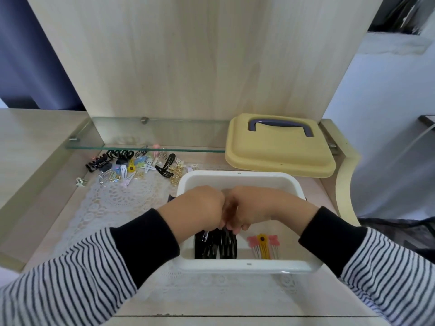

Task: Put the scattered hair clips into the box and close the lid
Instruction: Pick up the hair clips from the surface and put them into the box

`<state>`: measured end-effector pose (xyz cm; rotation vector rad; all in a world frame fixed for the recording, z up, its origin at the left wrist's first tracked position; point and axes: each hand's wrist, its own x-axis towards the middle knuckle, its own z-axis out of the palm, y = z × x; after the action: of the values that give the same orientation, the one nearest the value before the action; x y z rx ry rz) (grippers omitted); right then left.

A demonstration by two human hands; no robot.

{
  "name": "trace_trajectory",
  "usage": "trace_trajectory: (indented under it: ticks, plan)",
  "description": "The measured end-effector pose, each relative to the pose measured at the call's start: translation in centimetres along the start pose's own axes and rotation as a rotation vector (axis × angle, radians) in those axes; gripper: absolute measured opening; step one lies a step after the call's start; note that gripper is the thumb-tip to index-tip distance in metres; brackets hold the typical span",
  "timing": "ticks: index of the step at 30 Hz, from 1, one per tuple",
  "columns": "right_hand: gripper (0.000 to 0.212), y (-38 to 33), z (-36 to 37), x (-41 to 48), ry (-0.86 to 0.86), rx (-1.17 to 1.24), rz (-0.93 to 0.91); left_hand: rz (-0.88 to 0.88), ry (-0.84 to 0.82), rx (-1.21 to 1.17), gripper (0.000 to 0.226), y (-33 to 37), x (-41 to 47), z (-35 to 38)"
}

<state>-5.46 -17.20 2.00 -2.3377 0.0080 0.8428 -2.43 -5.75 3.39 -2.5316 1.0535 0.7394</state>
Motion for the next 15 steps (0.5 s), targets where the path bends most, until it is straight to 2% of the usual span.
trace_trajectory:
  ticks: [5, 10, 12, 15]
  plan:
    - [0.022, -0.2, -0.1, -0.2, 0.025, -0.020, 0.019, 0.030, 0.161, -0.097, 0.023, -0.5, -0.2, 0.8]
    - [0.028, -0.4, -0.3, -0.4, 0.033, -0.054, 0.019, -0.035, -0.026, 0.085, 0.014, 0.4, -0.3, 0.2]
    - [0.032, -0.4, -0.5, -0.7, 0.052, -0.106, 0.022, -0.027, -0.011, 0.081, 0.018, 0.5, -0.4, -0.1]
    - [0.028, -0.6, -0.9, -1.5, 0.091, -0.144, 0.028, -0.050, 0.114, -0.034, 0.028, 0.0, -1.3, -0.6]
